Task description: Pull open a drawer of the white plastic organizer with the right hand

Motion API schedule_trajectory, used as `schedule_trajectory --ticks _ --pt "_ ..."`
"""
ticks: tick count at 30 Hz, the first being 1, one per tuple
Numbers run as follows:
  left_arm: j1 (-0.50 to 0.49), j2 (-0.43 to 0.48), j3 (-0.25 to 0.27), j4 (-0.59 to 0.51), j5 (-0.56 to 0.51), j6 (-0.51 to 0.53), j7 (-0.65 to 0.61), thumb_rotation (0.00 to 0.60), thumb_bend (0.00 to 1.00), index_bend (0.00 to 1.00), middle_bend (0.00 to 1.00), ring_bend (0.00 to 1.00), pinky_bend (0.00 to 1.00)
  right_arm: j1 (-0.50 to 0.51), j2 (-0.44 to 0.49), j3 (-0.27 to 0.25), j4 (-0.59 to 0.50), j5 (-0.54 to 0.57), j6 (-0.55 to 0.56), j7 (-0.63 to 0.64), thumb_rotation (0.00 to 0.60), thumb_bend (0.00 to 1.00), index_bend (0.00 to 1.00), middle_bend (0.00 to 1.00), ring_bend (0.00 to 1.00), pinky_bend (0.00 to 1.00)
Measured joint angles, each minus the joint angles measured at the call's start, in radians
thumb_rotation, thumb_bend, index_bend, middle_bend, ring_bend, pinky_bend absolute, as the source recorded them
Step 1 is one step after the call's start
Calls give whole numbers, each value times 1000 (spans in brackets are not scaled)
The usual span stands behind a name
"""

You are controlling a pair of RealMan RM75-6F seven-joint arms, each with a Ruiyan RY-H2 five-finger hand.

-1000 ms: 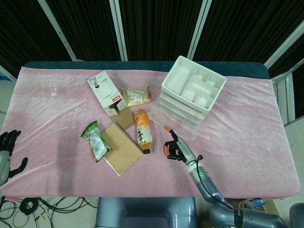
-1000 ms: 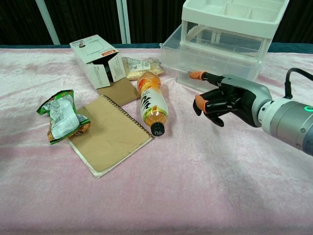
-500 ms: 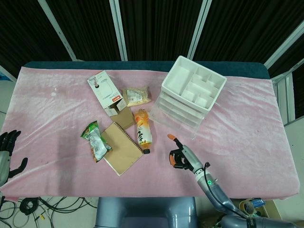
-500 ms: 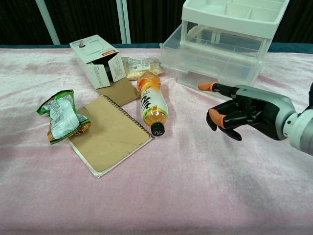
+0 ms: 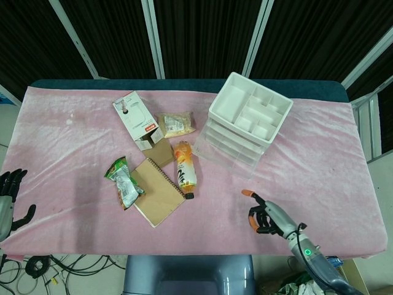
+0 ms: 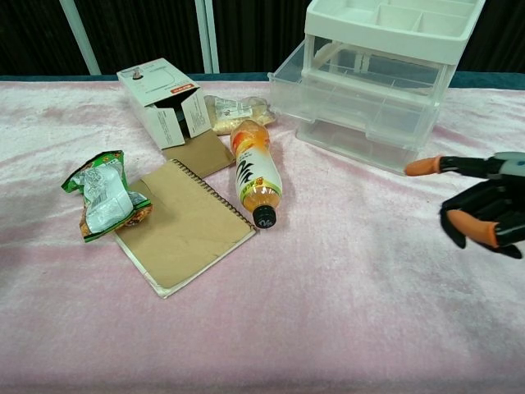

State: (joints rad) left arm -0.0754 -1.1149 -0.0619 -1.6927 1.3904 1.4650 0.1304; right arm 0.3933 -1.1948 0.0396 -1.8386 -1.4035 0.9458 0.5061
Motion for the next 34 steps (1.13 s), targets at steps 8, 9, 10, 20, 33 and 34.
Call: schedule_trajectory --ticks 8,9,10,20,33,34 --pt "0 -6 0 5 5 7 11 600 355 82 58 15 51 -78 119 -10 26 59 147 -234 600 199 149 300 361 267" --pt "0 -7 -2 5 4 7 11 600 355 82 58 15 51 -90 124 -10 27 73 172 -279 600 189 146 279 345 251" --pt "0 -7 -2 5 4 8 11 600 355 82 58 15 51 -108 129 -11 27 89 212 -341 600 174 135 236 324 239" --pt "5 -3 5 7 25 19 1 600 355 82 58 15 50 -260 93 -51 146 -59 576 -595 600 111 58 104 217 209" --pt "-1 10 30 30 96 21 -22 600 355 82 57 15 43 -297 33 -27 262 -117 621 -681 600 110 57 103 216 206" --pt "-1 11 30 30 96 20 -25 600 355 82 57 15 43 -295 27 -23 273 -115 617 -673 600 110 57 103 216 206"
